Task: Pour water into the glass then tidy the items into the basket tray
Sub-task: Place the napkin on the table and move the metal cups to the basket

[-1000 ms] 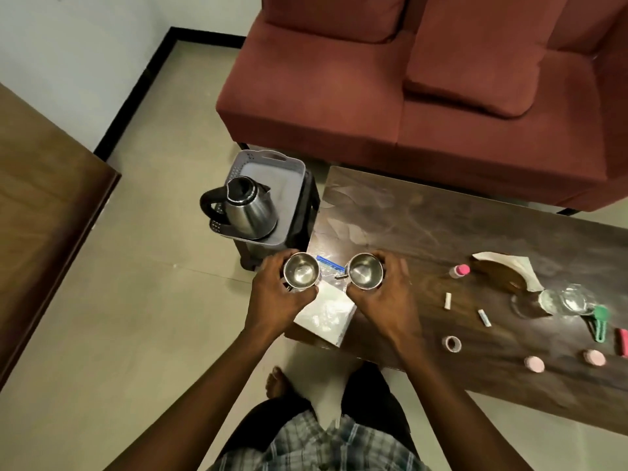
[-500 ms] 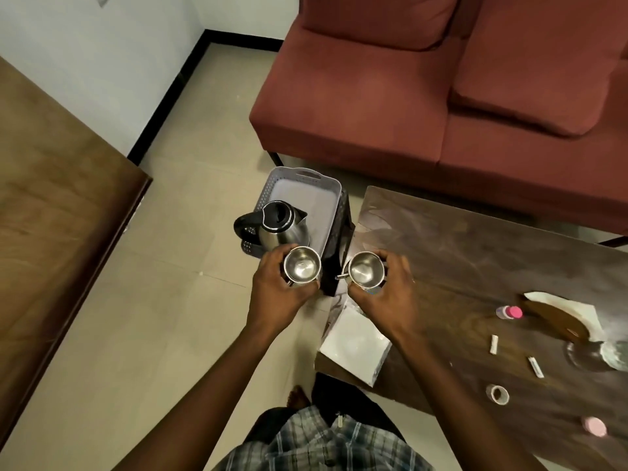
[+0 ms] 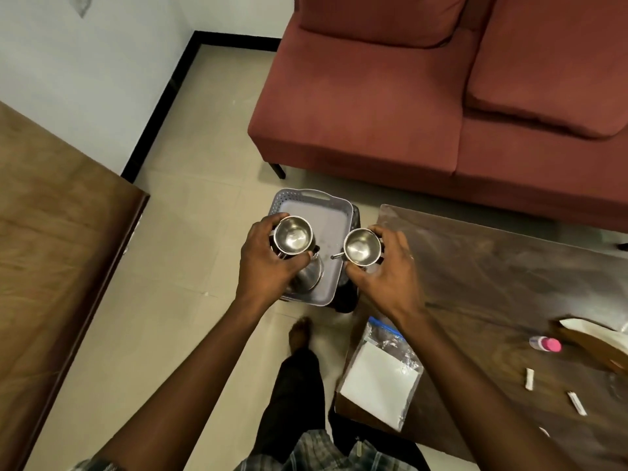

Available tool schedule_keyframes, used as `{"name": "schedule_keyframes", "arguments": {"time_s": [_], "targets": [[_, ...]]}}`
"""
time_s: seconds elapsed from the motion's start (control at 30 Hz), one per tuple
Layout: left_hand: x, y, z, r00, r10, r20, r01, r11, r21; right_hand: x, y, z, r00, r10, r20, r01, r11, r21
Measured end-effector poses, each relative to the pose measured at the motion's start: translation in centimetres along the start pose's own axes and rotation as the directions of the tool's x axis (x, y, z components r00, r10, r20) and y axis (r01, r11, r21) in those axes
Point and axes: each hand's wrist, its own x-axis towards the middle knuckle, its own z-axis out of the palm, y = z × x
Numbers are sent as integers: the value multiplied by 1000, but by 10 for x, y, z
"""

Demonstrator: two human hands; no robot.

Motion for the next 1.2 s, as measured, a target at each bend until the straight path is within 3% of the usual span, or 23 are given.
{"name": "schedule_keyframes", "arguments": {"time_s": [0.3, 0.63, 0.93, 1.2], "targets": [[110, -39, -17, 997, 40, 73, -43, 998, 36, 79, 3, 61, 999, 53, -7, -53, 998, -17], [202, -132, 6, 969, 29, 246, -79, 978, 195, 149, 55, 141, 985, 120, 125, -100, 983, -154], [228, -184, 43, 923, 0, 385, -122, 948, 294, 179, 104, 195, 954, 162, 252, -101, 966, -239], [233, -207, 66, 910, -78, 407, -125, 885, 448, 189, 128, 215, 926, 225, 305, -150, 956, -250]]}}
